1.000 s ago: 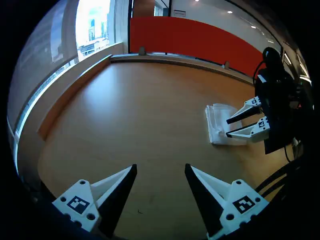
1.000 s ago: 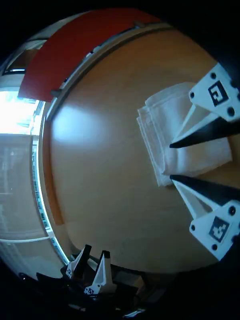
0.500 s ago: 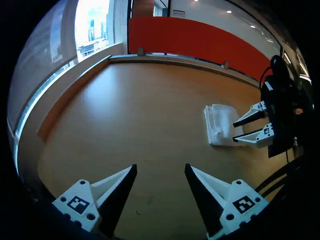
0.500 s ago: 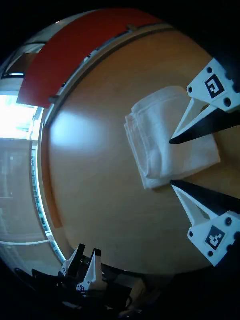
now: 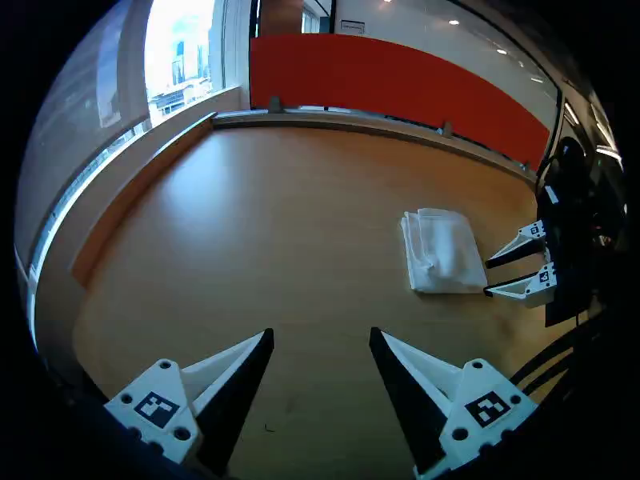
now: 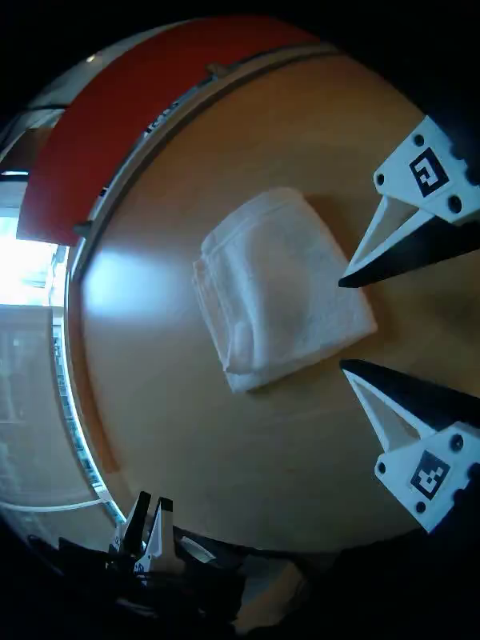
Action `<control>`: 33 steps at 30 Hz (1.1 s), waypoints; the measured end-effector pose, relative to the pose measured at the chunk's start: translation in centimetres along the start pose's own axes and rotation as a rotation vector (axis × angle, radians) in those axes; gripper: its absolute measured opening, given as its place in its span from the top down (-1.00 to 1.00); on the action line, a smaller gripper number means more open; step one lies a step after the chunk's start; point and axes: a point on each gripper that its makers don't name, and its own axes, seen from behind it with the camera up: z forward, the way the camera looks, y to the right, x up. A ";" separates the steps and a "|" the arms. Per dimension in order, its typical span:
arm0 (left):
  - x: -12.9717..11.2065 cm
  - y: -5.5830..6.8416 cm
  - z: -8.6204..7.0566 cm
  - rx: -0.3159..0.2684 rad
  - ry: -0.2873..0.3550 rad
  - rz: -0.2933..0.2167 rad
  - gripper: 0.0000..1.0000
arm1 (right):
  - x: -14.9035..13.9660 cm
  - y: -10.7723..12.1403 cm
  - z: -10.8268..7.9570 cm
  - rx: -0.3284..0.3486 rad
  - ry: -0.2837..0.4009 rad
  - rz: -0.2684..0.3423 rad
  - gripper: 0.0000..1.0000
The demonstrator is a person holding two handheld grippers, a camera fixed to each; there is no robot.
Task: Fold towel
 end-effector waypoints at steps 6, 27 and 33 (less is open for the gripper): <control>0.1 0.4 0.1 -0.005 0.001 0.007 -0.77 | -0.9 0.3 0.1 -0.011 -0.010 0.013 -0.35; 0.0 0.8 0.3 -0.011 -0.002 0.007 -0.77 | -2.4 0.0 0.8 -0.003 -0.024 0.090 0.61; 0.1 0.6 0.4 -0.006 -0.002 0.009 -0.77 | -2.3 0.1 0.8 -0.008 -0.017 0.097 0.89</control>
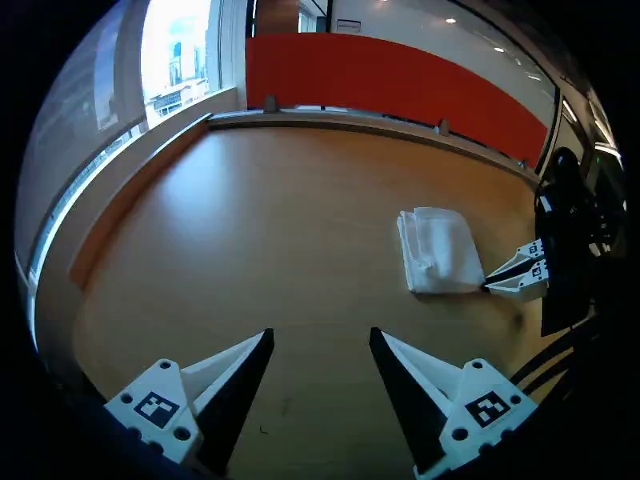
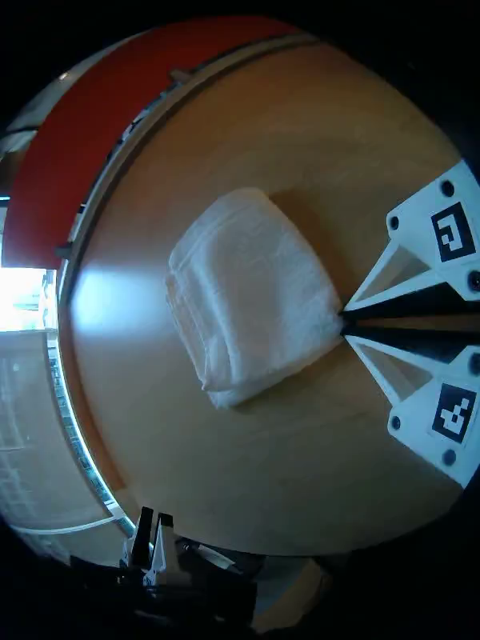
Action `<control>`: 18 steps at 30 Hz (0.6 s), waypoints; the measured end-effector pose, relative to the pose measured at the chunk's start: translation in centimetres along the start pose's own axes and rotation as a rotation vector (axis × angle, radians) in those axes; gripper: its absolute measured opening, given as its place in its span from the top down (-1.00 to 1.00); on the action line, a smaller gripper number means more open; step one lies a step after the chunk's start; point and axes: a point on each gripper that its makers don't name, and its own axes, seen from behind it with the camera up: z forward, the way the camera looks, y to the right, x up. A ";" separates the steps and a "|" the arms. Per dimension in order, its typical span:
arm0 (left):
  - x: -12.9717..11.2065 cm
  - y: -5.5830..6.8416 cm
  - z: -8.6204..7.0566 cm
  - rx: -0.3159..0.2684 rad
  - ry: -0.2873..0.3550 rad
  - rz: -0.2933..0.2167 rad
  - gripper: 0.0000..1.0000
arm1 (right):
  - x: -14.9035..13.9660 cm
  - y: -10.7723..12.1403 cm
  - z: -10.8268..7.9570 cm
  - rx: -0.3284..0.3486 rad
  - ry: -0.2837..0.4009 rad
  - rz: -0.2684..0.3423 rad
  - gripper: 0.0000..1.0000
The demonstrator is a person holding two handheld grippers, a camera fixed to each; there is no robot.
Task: Fold towel
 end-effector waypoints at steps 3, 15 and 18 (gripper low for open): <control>0.0 0.0 0.1 -0.001 0.000 0.000 -0.77 | 0.2 0.1 -0.1 -0.003 0.006 -0.003 0.90; 0.7 0.3 0.3 -0.008 0.006 0.009 -0.77 | 5.1 1.2 -3.0 -0.043 0.101 -0.058 0.91; 1.1 0.4 0.4 -0.012 0.013 0.009 -0.76 | 7.2 1.7 -4.4 -0.058 0.141 -0.074 0.91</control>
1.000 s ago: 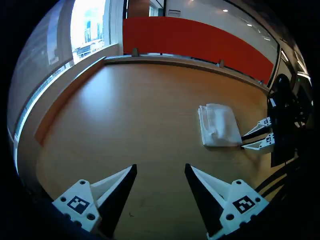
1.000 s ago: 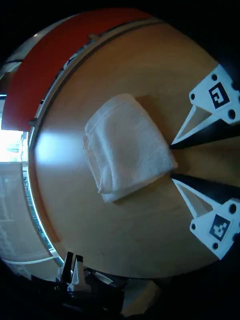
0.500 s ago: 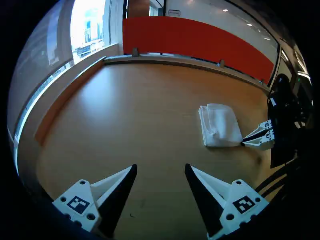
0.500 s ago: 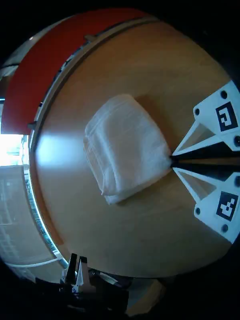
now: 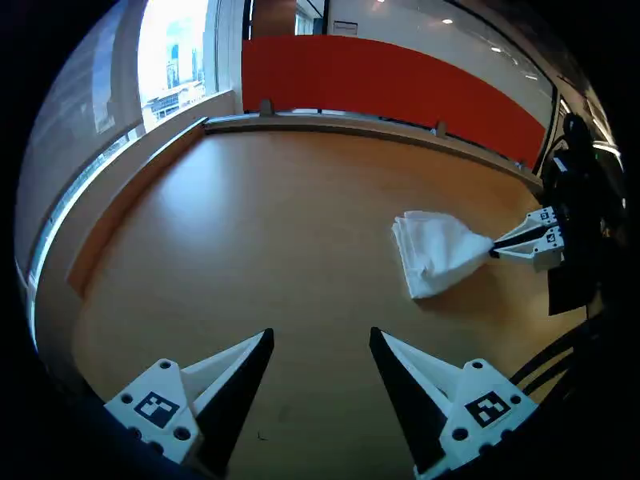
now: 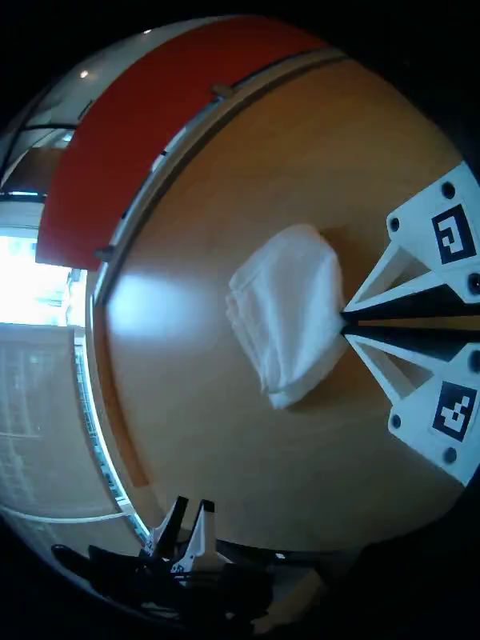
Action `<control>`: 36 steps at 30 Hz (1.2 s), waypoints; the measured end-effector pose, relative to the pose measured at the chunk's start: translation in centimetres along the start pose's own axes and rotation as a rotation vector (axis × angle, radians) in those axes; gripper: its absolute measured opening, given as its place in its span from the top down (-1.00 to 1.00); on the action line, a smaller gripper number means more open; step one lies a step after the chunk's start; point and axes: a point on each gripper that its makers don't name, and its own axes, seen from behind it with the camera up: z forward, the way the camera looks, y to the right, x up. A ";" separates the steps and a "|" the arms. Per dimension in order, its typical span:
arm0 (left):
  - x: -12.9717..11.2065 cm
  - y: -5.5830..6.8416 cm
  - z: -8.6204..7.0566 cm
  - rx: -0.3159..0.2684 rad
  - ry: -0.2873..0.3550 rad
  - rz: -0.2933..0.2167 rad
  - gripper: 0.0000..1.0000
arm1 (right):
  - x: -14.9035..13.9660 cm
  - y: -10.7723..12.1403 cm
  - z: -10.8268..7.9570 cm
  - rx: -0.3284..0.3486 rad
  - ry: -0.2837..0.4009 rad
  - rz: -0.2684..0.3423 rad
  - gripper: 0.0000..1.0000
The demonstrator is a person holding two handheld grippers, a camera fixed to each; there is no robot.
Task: Fold towel
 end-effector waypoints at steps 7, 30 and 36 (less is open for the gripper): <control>0.8 0.6 0.1 -0.011 0.014 0.008 -0.77 | 5.1 1.6 -2.5 -0.027 0.078 -0.036 0.92; 2.8 2.3 0.1 -0.044 0.047 0.029 -0.77 | 10.0 5.7 -8.8 -0.110 0.158 -0.063 0.92; 3.1 2.8 0.1 -0.054 0.051 0.042 -0.77 | 10.1 7.5 -10.6 -0.131 0.170 -0.041 0.92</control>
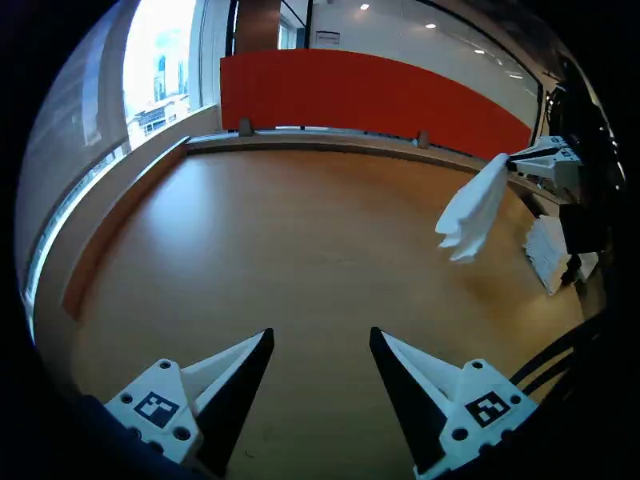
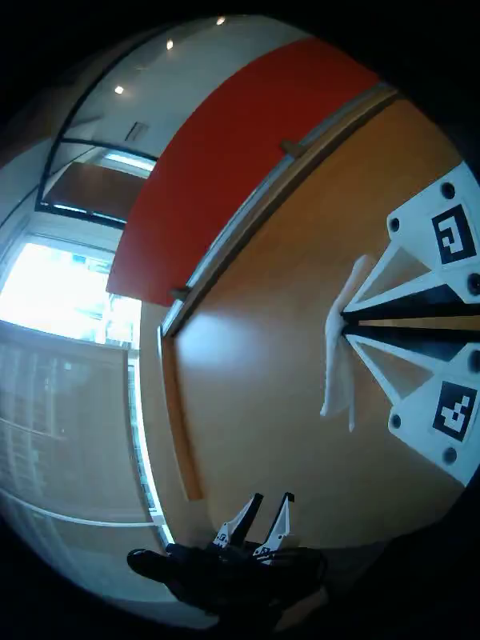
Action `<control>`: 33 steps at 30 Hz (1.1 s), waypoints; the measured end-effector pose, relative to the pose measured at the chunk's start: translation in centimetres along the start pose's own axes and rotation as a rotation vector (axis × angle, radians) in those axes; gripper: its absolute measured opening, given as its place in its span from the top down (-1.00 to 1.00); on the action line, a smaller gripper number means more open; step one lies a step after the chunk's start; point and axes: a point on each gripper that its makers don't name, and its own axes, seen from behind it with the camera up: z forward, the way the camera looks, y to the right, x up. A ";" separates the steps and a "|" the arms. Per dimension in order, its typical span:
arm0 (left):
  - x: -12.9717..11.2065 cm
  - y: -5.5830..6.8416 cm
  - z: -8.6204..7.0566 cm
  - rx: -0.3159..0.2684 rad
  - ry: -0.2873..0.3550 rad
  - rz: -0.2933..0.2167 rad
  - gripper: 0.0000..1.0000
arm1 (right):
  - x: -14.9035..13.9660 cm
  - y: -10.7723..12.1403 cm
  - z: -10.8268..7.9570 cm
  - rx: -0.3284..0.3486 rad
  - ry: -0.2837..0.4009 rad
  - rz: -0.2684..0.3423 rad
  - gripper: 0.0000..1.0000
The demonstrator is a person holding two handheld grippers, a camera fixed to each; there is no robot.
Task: Fold towel
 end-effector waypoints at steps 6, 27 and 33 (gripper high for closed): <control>0.4 0.5 0.1 -0.008 0.005 0.012 -0.77 | -0.2 2.4 -1.9 -0.038 0.001 0.010 0.92; 0.5 1.5 0.3 -0.015 -0.004 0.039 -0.76 | -4.6 10.5 -8.3 -0.153 -0.033 0.089 0.92; 0.5 1.6 0.4 -0.012 -0.009 0.042 -0.77 | -6.1 13.0 -10.0 -0.187 -0.049 0.097 0.91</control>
